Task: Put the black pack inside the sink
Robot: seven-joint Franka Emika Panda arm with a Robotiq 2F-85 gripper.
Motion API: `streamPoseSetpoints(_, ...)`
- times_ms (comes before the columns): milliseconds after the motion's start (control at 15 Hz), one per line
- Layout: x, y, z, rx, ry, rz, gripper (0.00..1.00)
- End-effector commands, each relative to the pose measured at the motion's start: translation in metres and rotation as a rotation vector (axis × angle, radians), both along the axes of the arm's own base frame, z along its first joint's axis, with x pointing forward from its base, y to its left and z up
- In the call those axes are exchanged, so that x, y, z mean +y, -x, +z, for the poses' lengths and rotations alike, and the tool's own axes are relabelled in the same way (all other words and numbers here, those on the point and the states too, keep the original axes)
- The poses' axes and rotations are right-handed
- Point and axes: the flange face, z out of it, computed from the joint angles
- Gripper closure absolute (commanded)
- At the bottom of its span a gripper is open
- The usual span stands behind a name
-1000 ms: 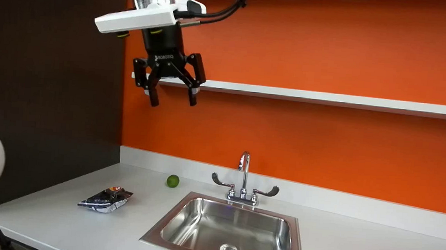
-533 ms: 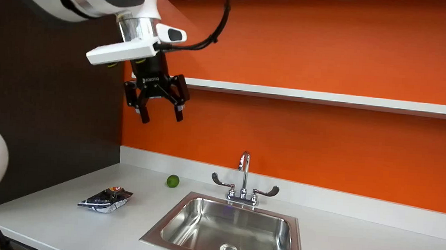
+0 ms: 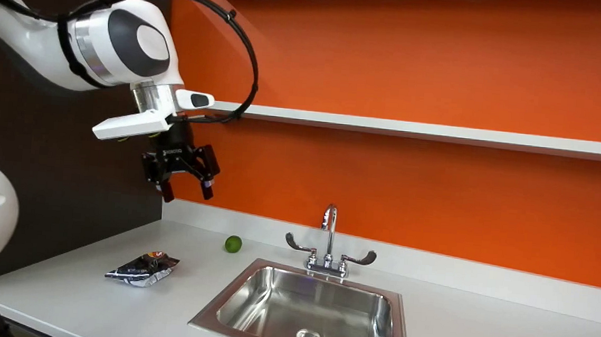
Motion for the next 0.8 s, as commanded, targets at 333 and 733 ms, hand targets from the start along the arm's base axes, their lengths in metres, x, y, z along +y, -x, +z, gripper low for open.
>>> streamPoseSetpoints(333, 0.068, -0.032, -0.075, 0.137, -0.154, 0.068, 0.0)
streamPoseSetpoints(733, 0.108, -0.054, -0.111, 0.16, -0.202, 0.113, 0.0)
